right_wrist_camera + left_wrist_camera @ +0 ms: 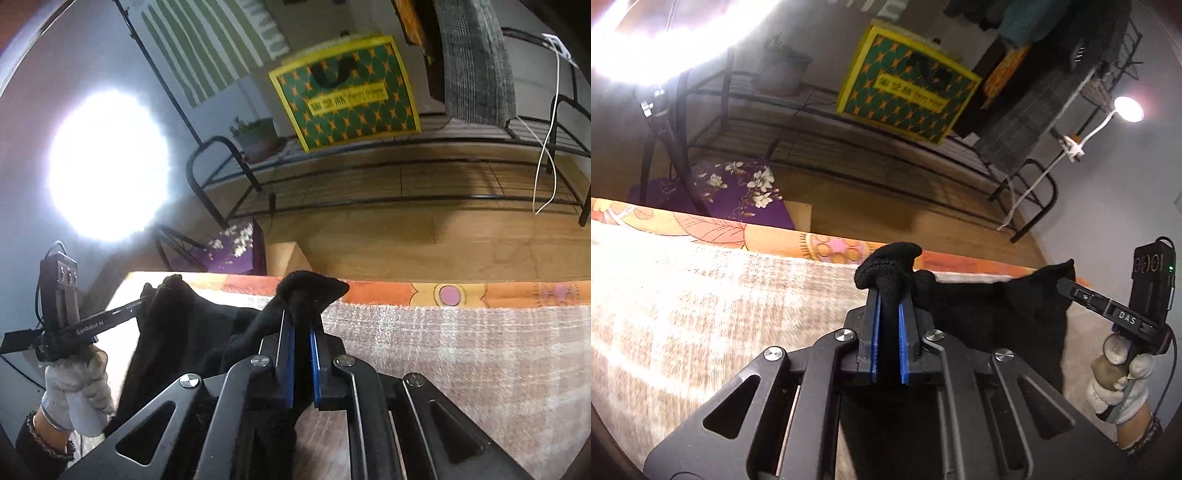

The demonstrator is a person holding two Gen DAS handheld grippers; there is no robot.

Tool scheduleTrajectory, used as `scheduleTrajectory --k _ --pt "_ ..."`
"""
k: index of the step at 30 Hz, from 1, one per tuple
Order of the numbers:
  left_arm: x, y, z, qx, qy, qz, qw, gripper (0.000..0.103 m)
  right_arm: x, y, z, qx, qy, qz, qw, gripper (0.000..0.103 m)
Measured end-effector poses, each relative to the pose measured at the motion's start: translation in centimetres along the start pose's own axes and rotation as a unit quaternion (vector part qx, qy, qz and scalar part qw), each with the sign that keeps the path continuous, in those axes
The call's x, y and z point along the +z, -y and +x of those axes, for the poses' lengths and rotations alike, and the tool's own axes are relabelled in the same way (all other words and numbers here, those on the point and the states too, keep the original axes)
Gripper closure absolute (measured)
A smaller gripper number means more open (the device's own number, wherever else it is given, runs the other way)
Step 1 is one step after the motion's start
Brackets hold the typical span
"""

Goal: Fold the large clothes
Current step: 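Close both tools on the folded end of the sweater bundle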

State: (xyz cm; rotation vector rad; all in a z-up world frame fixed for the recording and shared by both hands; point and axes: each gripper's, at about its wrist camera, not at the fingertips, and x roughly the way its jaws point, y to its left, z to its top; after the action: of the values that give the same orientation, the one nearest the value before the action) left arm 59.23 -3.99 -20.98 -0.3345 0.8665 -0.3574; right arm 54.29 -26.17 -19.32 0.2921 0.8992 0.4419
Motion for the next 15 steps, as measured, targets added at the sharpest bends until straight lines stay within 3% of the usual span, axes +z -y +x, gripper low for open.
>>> scheduleTrajectory --k 15 --pt "-3.6 4.7 -11.7 -0.031 0.029 0.032 0.9986 0.097 -3.3 -6.8 -9.3 0.005 0.022 -0.054 0.998 0.099"
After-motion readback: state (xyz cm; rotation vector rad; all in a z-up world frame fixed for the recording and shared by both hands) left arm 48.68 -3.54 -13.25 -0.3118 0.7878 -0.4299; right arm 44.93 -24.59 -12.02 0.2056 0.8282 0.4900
